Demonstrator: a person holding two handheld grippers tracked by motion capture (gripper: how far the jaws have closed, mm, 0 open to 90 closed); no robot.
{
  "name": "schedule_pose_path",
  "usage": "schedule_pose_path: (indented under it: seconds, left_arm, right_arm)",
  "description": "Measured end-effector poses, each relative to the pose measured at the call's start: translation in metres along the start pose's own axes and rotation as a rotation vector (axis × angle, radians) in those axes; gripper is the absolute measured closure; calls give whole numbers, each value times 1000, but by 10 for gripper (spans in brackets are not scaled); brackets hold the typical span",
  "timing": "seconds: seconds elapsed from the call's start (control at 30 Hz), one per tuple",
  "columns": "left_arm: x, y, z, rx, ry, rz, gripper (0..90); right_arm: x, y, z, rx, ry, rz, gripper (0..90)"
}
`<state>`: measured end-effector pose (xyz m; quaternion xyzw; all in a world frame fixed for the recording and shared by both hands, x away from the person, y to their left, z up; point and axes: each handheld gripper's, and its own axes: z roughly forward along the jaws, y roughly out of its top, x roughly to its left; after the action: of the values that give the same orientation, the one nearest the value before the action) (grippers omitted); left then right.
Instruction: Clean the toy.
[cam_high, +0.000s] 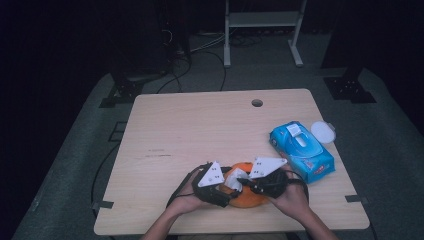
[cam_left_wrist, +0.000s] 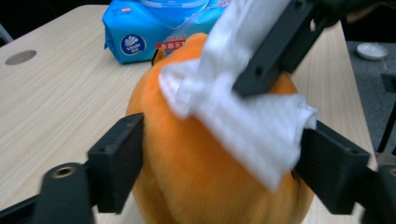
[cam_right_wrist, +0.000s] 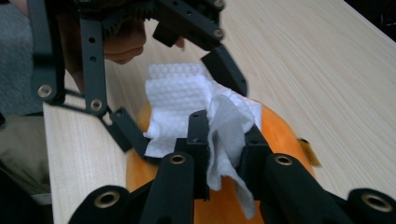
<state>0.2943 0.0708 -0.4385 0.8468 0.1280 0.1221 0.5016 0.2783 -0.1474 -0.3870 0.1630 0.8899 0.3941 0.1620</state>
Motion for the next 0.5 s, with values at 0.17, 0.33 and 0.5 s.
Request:
schedule_pose_path:
  seconds: [0.17,0.33,0.5]
  left_arm:
    - [11,-8,-4,5,-6,-34,272]
    - [7,1,-4,-34,0,-4,178]
    - [7,0,-4,0,10,13,297]
  right_arm:
    - [-18,-16,-7,14,-5,64,780]
    - [-11,-11,-5,15,-24,40,780]
    - [-3,-4,-5,32,-31,-24,780]
